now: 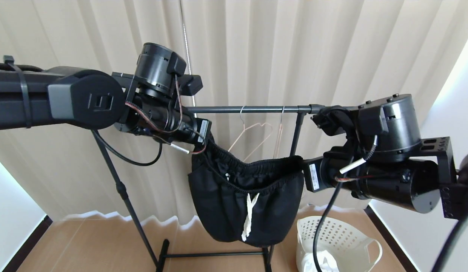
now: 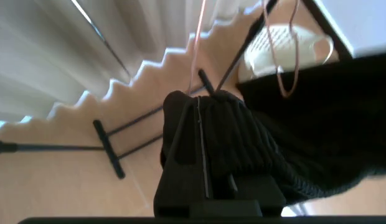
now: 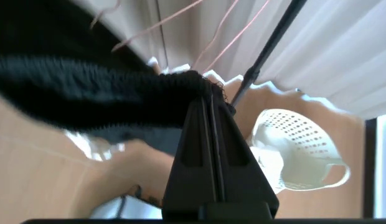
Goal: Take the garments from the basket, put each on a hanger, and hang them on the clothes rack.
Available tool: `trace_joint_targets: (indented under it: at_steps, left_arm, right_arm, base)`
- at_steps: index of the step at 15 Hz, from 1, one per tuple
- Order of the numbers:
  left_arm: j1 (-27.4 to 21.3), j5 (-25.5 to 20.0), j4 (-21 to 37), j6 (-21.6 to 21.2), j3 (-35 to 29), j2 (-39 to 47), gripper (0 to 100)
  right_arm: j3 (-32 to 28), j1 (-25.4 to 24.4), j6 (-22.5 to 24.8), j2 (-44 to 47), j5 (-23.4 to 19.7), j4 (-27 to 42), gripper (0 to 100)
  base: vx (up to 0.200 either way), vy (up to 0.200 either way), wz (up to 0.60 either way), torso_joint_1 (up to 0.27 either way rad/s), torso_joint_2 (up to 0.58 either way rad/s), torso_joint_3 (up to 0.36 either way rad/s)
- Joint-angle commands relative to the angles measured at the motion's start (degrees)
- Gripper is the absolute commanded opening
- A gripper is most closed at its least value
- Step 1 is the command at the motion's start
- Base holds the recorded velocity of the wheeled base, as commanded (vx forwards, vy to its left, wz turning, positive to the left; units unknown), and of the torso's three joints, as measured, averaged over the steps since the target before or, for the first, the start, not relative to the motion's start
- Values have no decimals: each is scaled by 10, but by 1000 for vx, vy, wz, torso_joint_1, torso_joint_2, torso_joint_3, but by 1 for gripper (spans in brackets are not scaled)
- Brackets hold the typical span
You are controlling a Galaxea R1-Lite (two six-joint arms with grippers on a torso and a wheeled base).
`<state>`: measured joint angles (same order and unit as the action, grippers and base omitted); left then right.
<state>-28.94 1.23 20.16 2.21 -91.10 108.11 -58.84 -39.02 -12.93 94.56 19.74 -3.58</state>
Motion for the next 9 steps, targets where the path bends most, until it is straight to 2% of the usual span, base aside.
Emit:
trace_joint_targets:
  at_steps: [1,4,5,7,9]
  left_arm:
    - [-11,-1,-1,-33,116,-80,0]
    - [-53,-2,-40,-55,226,-115,0]
    - [-61,-2,-48,-55,240,-117,0]
    - [-110,-4,-81,-58,290,-127,0]
    - [-147,-21,-108,-50,305,-123,0]
  right_arm:
    - [-58,11,-46,62,14,-6,0]
    - [-110,11,-89,83,13,-6,0]
    - [-122,11,-101,87,14,-5,0]
    - [-173,11,-162,116,14,-4,0]
    - [-189,11,-187,126,14,-6,0]
  base:
    - [0,0,0,0,0,0]
    - [0,0,0,0,0,0]
    - [0,0,0,0,0,0]
    - [0,0,0,0,0,0]
    - [0,0,0,0,0,0]
